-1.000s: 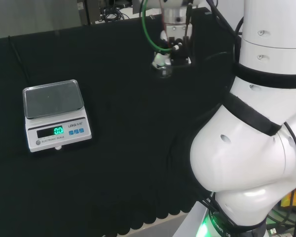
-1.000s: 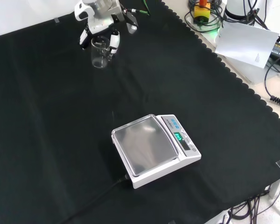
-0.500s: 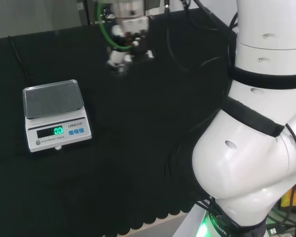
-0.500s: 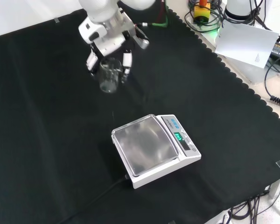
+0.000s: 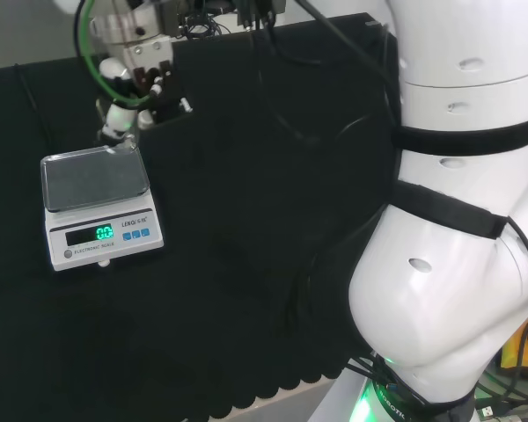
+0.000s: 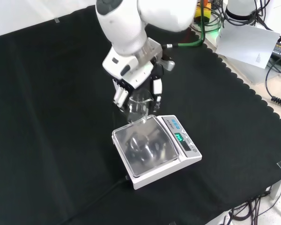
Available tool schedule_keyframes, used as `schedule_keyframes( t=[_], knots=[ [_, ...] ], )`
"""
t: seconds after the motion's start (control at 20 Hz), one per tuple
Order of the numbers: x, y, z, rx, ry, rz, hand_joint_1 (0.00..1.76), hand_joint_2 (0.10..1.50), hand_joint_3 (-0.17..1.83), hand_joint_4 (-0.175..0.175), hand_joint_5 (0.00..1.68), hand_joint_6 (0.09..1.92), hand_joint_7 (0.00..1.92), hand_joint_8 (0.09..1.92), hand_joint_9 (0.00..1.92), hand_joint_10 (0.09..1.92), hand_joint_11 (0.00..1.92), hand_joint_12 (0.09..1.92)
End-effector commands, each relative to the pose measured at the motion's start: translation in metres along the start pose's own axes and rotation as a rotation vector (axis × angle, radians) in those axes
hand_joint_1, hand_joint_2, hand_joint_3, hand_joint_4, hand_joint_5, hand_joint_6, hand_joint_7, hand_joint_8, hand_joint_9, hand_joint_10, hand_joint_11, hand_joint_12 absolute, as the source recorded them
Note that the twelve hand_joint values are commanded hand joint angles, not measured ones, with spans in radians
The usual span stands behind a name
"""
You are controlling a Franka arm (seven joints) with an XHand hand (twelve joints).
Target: Put the beaker on the electronic balance.
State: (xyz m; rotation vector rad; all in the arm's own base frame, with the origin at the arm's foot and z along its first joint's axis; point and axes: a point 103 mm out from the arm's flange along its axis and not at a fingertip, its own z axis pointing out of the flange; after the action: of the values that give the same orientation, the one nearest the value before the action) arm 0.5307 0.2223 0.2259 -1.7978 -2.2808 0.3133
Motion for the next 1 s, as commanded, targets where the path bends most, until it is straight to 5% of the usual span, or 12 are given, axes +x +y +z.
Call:
schedule_keyframes(
  t=[0.05,0.5,0.6,0.65,0.8,1.0],
  knots=[
    [0.025,0.01,0.029,0.082,0.003,-0.048,1.21,0.8,0.77,0.002,0.9,1.25,0.91,1.44,1.15,1.15,1.3,0.8],
    [0.035,0.027,0.051,0.145,-0.016,-0.084,1.21,0.8,0.77,-0.002,0.89,1.26,0.92,1.43,1.15,1.15,1.3,0.8],
    [0.035,0.029,0.052,0.164,0.001,-0.095,1.16,0.82,0.69,-0.115,0.91,1.25,0.87,1.47,1.15,1.12,1.32,0.79],
    [0.034,0.03,0.053,0.181,0.007,-0.103,1.14,0.84,0.64,-0.126,0.91,1.24,0.84,1.46,1.15,1.07,1.36,0.77],
    [0.034,0.031,0.051,0.221,-0.001,-0.117,1.04,0.63,0.81,-0.072,0.6,1.19,0.76,1.29,1.15,0.76,1.2,0.83],
    [0.033,0.03,0.045,0.206,0.012,-0.126,0.74,0.55,0.61,-0.026,0.23,0.5,0.42,0.99,0.82,0.66,0.63,1.25]
  ],
)
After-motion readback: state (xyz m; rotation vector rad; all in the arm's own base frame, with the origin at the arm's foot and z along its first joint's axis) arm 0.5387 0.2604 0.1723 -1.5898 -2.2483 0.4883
